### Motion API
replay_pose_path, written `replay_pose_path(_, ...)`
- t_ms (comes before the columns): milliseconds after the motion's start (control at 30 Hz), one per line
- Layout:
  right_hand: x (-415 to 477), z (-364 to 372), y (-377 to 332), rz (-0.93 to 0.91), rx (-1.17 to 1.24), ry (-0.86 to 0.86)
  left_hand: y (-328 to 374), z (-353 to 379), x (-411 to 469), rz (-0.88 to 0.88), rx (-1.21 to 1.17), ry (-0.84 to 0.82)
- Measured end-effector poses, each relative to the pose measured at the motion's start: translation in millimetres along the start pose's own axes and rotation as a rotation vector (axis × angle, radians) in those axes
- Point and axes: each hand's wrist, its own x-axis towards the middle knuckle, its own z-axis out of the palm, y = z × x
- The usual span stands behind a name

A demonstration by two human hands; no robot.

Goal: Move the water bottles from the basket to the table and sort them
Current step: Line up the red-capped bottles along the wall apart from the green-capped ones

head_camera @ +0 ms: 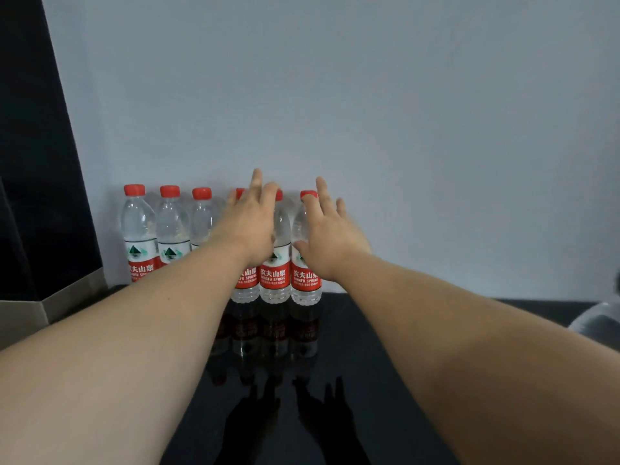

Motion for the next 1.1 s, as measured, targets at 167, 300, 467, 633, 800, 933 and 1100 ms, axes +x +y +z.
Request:
replay_pose_path(167,-27,-71,-19,0.054,-0.078,0.012,28,-67,-23,0.091,0.061,-0.029)
replay_pose_path(300,-66,-138,-37,0.043,-0.124,0.035,58,-126,-59,0.148,0.049,-0.059)
replay_pose_path(467,-136,-203,-40,0.039,-0.213,0.034,94,-179,-119,0.189,0.057,-0.077)
replay_pose_path(633,-218,-244,-21,0.092,-0.256,0.038,140,-200,-181,0.221,0.013,-0.068)
replay_pose_path(800,-293,-266,16,0.162,-0.290,0.049,200,-202,-231,0.261,-0.085,-0.048)
replay_pose_path(933,-346,-273,54,0.226,-0.332,0.073,251,-192,-262,0.310,-0.162,-0.033)
replay_pose_path(1100,-399,-282,112,0.322,-0.452,0.122,309,-175,-279,0.396,-0.249,-0.026)
